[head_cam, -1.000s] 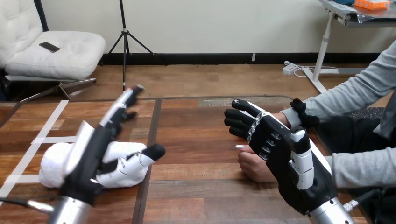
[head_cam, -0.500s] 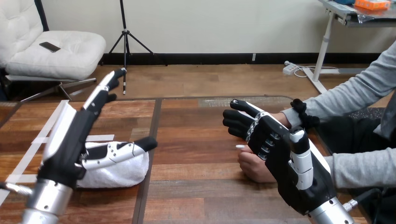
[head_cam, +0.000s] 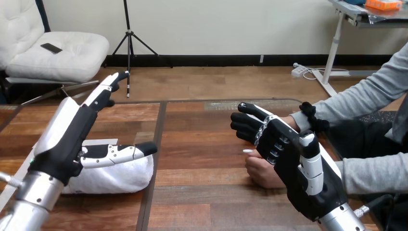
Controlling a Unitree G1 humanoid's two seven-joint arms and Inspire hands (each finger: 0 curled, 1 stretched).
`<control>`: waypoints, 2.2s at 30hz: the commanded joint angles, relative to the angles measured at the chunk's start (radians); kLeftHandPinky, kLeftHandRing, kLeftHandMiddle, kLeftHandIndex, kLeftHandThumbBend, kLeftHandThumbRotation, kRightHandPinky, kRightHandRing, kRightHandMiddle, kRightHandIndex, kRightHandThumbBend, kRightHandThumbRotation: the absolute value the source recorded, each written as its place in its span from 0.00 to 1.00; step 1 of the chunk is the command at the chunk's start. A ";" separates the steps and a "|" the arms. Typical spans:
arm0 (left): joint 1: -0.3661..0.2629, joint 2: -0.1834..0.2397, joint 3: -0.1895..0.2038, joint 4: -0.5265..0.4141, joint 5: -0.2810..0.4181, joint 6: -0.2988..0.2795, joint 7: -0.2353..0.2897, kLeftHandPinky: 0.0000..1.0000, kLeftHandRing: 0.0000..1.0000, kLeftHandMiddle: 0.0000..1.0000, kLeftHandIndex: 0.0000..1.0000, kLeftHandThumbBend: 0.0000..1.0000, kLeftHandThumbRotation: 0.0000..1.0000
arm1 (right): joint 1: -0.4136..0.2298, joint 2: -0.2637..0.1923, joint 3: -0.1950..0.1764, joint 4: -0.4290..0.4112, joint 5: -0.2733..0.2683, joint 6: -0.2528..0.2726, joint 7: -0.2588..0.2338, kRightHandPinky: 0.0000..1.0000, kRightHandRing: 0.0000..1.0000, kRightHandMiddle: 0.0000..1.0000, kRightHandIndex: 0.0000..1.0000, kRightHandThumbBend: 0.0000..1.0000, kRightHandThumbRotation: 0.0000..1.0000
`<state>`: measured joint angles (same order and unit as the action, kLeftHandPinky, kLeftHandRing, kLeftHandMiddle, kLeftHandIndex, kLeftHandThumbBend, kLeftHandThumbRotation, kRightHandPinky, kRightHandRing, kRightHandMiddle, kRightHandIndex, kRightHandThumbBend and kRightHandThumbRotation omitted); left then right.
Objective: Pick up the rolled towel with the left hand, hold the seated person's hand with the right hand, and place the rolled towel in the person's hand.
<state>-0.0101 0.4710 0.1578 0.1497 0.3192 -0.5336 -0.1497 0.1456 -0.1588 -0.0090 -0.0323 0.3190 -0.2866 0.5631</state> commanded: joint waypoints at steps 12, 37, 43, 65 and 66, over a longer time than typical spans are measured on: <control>-0.156 0.149 -0.078 0.049 0.222 0.035 0.009 0.78 0.92 0.96 0.97 1.00 0.61 | -0.072 0.004 -0.014 -0.009 0.012 -0.032 0.002 0.91 0.87 0.85 0.86 0.92 1.00; -0.346 0.326 -0.239 0.277 0.341 0.008 -0.075 0.87 0.93 0.95 0.94 1.00 0.60 | -0.049 -0.013 -0.025 -0.043 0.005 -0.023 -0.018 0.88 0.86 0.85 0.85 0.94 1.00; -0.386 0.350 -0.267 0.324 0.377 0.000 -0.058 0.87 0.93 0.95 0.94 1.00 0.61 | -0.047 -0.017 -0.026 -0.046 0.011 -0.021 -0.018 0.88 0.86 0.85 0.85 0.92 1.00; -0.478 0.383 -0.361 0.398 0.460 0.072 -0.096 0.95 0.99 1.00 0.98 1.00 0.64 | -0.042 -0.009 -0.020 -0.060 0.008 -0.017 -0.027 0.87 0.86 0.85 0.86 0.92 1.00; -0.482 0.384 -0.366 0.400 0.462 0.076 -0.106 0.95 0.99 1.00 0.98 1.00 0.64 | -0.042 -0.009 -0.020 -0.060 0.008 -0.018 -0.028 0.87 0.86 0.85 0.86 0.92 1.00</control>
<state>-0.3993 0.8265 -0.1839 0.5433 0.7671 -0.4700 -0.2378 0.1451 -0.1634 -0.0179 -0.0377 0.3178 -0.2929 0.5438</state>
